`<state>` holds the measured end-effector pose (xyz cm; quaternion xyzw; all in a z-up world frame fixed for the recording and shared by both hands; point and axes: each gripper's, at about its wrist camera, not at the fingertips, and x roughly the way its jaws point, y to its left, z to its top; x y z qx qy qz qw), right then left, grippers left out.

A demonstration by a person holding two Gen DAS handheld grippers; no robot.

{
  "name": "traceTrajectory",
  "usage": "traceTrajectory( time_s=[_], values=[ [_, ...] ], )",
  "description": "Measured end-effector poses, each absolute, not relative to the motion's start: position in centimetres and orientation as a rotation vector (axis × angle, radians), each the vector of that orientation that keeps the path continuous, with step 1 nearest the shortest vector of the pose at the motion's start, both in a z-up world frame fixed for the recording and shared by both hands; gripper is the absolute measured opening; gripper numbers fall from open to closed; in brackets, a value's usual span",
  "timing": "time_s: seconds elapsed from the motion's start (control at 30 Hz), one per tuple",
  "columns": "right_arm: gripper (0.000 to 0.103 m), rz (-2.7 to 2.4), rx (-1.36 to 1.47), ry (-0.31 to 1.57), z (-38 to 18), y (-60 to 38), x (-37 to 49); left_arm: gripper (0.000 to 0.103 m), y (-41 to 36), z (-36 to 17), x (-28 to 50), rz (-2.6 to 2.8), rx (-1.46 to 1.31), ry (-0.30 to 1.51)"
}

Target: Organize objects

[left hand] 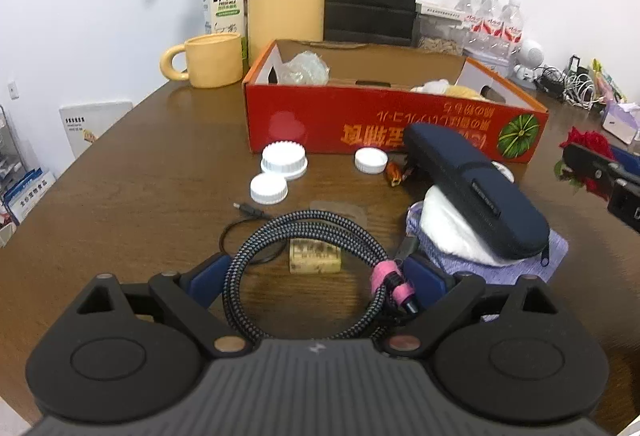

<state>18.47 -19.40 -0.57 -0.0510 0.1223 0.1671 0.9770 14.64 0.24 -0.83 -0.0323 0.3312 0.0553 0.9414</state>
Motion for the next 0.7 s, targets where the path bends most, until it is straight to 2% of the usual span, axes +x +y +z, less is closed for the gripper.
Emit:
traceTrajectory(
  time_s=[0.17,0.2,0.27,0.37,0.43,0.53,0.57,0.6,0.7],
  values=[
    [0.040,0.334,-0.113,0.241,-0.4,-19.1,18.4,0.094,0.6,0.7,14.8,0.092,-0.069,0.632],
    [0.040,0.337,-0.113,0.235,-0.2,-19.0,18.4,0.078,0.7,1.3,14.9,0.092,-0.067,0.614],
    [0.040,0.345,-0.115,0.224,0.2,-18.7,18.5,0.030,1.1,2.4,15.4,0.093,-0.074,0.593],
    [0.040,0.358,-0.118,0.209,0.9,-18.1,18.8,0.032,1.9,3.6,16.8,0.070,-0.125,0.591],
    [0.040,0.363,-0.122,0.205,1.0,-17.6,19.0,0.044,2.0,3.6,17.1,0.071,-0.125,0.589],
    [0.040,0.366,-0.129,0.220,0.6,-17.4,19.3,0.075,2.3,2.9,16.9,0.061,-0.122,0.609],
    [0.040,0.364,-0.128,0.226,0.5,-17.4,19.4,0.092,2.3,2.6,16.8,0.060,-0.119,0.630],
    [0.040,0.362,-0.126,0.231,0.4,-17.5,19.5,0.100,2.3,2.4,16.6,0.054,-0.115,0.650],
    [0.040,0.359,-0.119,0.234,0.2,-17.6,19.5,0.103,1.7,1.3,16.2,0.033,-0.091,0.736]
  ],
)
